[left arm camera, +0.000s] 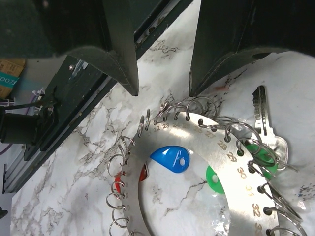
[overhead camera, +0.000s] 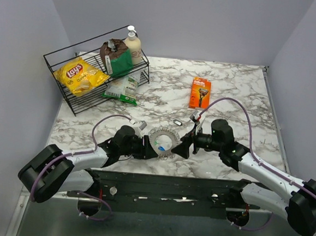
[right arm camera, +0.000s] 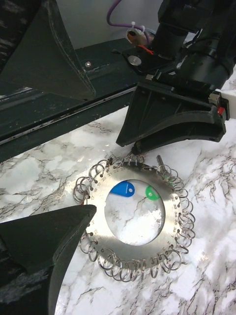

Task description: Put the keys on the keyring

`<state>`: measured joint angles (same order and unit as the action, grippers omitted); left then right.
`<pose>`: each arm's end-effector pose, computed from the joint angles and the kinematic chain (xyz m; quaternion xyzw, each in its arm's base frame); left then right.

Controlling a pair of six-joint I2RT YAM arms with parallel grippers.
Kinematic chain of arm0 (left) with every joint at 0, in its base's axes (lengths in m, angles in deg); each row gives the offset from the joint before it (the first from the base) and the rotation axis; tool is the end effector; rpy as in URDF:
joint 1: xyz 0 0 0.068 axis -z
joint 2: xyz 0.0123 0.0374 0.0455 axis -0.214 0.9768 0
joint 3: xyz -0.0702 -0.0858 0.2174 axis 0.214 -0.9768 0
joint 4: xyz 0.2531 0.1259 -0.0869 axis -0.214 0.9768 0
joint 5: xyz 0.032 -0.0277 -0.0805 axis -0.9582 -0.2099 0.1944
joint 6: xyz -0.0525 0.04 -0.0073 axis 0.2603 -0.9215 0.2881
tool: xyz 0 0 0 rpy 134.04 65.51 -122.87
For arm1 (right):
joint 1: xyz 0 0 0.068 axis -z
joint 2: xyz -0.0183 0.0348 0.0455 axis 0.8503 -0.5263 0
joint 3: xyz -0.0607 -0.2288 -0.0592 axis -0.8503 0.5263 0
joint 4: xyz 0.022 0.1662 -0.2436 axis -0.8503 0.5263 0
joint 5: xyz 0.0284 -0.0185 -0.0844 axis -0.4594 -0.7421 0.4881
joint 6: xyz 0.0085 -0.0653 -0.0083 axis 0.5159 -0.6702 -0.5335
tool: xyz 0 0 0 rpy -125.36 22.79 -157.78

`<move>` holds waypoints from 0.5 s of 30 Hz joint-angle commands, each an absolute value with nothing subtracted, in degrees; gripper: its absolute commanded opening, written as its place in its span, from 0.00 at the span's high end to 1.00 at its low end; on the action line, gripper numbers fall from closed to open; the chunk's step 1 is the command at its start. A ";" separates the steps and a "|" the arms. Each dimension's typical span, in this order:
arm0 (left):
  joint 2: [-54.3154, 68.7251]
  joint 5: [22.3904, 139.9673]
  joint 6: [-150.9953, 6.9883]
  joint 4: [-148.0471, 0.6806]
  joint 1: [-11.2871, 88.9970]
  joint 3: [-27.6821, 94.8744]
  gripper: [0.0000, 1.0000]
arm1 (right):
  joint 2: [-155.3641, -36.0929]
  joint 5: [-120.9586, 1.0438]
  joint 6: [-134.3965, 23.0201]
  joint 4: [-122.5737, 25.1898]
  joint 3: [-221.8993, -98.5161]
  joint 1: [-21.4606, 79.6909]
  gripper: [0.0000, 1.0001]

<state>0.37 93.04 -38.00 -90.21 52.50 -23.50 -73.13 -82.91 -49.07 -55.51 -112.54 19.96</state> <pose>0.1805 -0.1759 0.0705 0.0393 0.8757 -0.4234 0.2286 0.2025 0.1939 0.1729 -0.3141 0.7605 0.4277 0.3742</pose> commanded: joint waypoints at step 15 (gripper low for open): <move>8.61 96.12 -39.38 -104.62 54.19 -24.95 0.48 | -72.22 -82.73 -50.11 -55.00 -113.75 19.83 0.05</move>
